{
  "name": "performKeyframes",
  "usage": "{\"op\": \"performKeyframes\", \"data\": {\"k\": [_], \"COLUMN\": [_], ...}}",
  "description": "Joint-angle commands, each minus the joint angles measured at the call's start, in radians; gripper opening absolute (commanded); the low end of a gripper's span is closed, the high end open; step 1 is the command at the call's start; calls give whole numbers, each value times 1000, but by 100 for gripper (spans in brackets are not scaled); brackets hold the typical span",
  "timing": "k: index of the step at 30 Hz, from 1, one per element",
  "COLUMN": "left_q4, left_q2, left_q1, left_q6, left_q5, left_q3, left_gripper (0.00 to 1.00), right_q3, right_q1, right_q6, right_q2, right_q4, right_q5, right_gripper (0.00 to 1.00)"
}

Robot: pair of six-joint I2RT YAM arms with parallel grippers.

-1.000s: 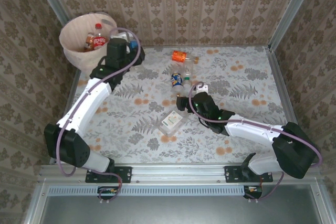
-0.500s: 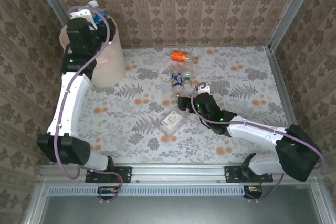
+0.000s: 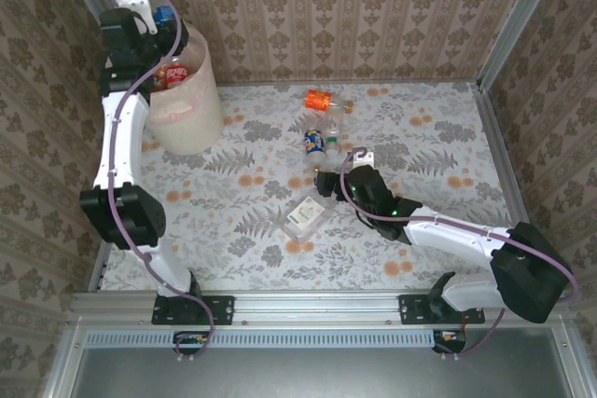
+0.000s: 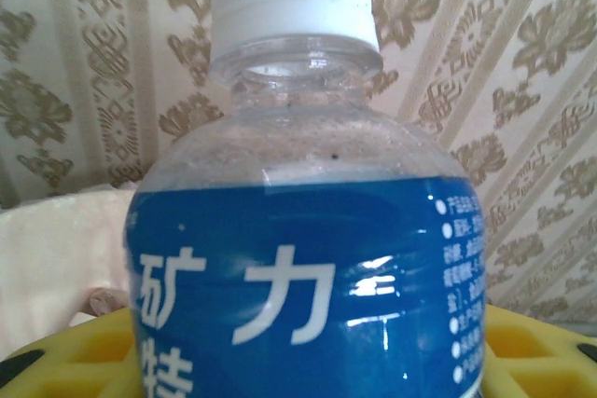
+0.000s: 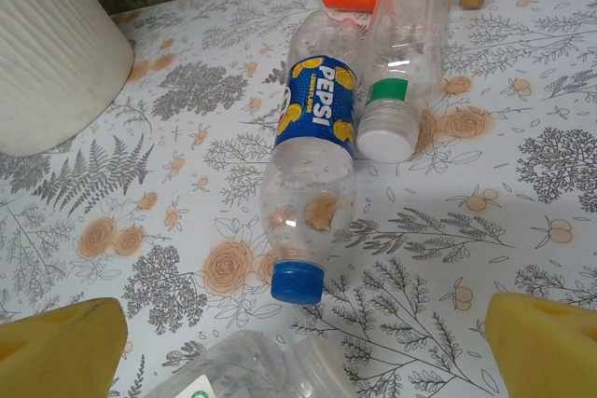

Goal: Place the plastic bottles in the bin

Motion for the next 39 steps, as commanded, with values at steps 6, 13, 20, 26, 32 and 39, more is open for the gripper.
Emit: {"op": "performKeyframes", "data": {"k": [6,13,20,26,32,39], "left_q4": [-65,-152,-150,-137,-84,-33], "left_q2": [106,188,175,150,90,20], "left_q1": [19,22,25,22,0,-43], "left_q6": [50,3,-27,-53,-82,-108], "left_q5": [37,60,98,117,163,162], "left_q3": [91,181,193,161,81,26], "left_gripper": [55,72,84,85,91,100], "right_q3": [-14,-16,-18,-18,0,10], "right_q1": [4,5,4,3,-18,-59], "right_q6": [-4,-3,-7,-6,31,27], "right_q2": [-29,-27,-24,-26,-30,-30], "right_q4": [3,5,8,7,-41,-83], "right_q5": [33,36,36,32,13,-30], "right_gripper": [100,100,100,100,100,100]}}
